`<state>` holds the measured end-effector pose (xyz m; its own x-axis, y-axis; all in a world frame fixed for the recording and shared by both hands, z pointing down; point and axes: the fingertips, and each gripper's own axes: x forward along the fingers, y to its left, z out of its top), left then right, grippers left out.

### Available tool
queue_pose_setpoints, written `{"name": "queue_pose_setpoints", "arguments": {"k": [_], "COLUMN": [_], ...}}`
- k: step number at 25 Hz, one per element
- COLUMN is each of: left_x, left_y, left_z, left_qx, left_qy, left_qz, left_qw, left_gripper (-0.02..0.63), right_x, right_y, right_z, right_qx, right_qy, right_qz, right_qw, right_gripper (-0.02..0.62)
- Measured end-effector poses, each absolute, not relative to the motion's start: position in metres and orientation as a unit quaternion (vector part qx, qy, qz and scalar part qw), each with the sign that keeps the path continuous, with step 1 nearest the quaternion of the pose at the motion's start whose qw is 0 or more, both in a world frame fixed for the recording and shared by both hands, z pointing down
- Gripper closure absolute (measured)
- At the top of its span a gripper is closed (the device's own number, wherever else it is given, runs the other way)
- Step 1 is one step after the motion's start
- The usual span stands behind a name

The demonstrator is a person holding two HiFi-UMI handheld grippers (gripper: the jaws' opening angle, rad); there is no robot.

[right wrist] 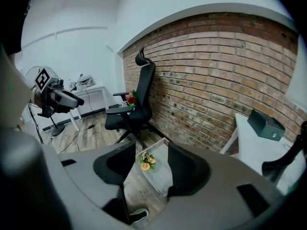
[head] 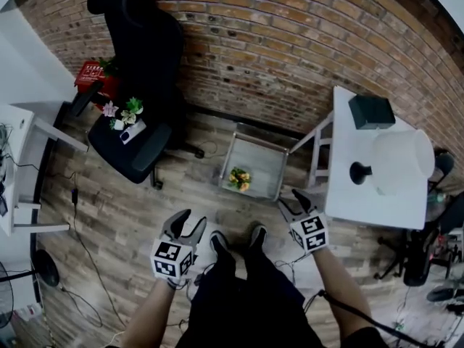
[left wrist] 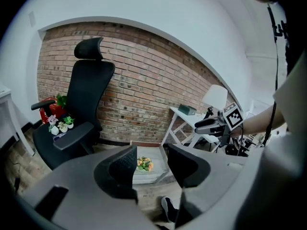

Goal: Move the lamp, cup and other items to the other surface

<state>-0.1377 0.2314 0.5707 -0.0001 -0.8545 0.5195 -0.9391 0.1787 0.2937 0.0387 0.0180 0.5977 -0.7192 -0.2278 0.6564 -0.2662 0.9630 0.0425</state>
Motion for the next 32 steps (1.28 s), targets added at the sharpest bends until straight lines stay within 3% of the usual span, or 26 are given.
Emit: {"name": "queue_pose_setpoints", "arguments": {"k": [4, 9, 17, 20, 23, 32], "left_x": [-0.133, -0.132, -0.123, -0.116, -0.116, -0.129], "left_y": [0.233, 0.22, 0.202, 0.202, 0.204, 0.196], "left_z": [0.592, 0.644, 0.728, 0.757, 0.787, 0.813], "left_qx": [0.628, 0.602, 0.569, 0.563, 0.559, 0.549], "left_qy": [-0.703, -0.714, -0.712, -0.706, -0.709, -0.703], "left_qz": [0.098, 0.086, 0.101, 0.102, 0.094, 0.064], "left_qw": [0.319, 0.347, 0.398, 0.418, 0.42, 0.447], "left_gripper": [0.41, 0.411, 0.411, 0.41, 0.411, 0.413], "right_x": [0.014, -0.007, -0.015, -0.026, -0.042, -0.054], "right_y": [0.028, 0.024, 0.003, -0.008, -0.012, -0.002], "right_z": [0.645, 0.724, 0.861, 0.9, 0.935, 1.034], "right_qx": [0.099, 0.052, 0.047, 0.056, 0.054, -0.003], "right_qy": [-0.929, -0.925, -0.91, -0.91, -0.907, -0.883], "right_qz": [0.046, 0.039, 0.091, 0.099, 0.096, 0.06], "right_qw": [0.354, 0.374, 0.402, 0.4, 0.406, 0.465], "right_gripper": [0.371, 0.318, 0.304, 0.235, 0.23, 0.194]}}
